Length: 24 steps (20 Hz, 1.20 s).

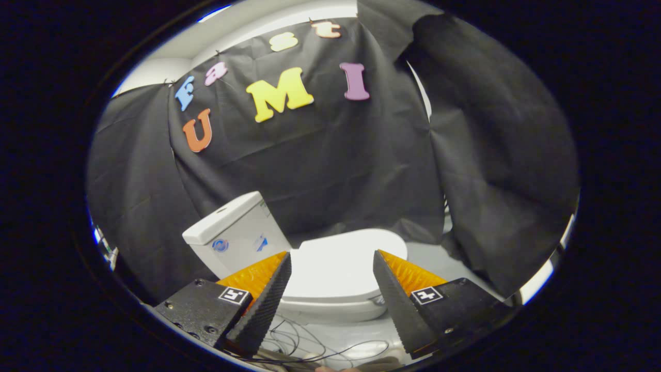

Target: Open the toilet lid.

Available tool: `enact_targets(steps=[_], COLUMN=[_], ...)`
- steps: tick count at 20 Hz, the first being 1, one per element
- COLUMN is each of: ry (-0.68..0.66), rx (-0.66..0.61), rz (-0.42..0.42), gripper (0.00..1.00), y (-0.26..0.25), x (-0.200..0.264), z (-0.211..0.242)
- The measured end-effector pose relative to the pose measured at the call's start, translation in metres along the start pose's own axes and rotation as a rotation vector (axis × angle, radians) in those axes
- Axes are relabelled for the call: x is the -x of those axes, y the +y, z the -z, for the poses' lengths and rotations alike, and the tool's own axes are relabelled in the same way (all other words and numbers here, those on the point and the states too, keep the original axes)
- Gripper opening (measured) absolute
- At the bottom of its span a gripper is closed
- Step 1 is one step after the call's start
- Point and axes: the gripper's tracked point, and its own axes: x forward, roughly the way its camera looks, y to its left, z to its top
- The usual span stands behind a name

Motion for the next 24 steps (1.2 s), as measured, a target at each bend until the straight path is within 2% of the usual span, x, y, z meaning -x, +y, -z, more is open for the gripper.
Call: enact_targets(steps=[4, 10, 15, 17, 21, 24], ry=[0.193, 0.330, 0.400, 0.403, 0.426, 0.432], rx=[-0.135, -0.291, -0.398, -0.438, -0.523, -0.588], rz=[0.007, 0.029, 0.072, 0.065, 0.091, 0.093], gripper=[0.98, 0.98, 0.99, 0.98, 0.96, 0.90], y=[-0.020, -0.049, -0.081, -0.090, -0.118, -0.129], x=[-0.030, -0.062, -0.094, -0.105, -0.132, -0.151], z=[0.061, 0.097, 0.128, 0.135, 0.159, 0.172])
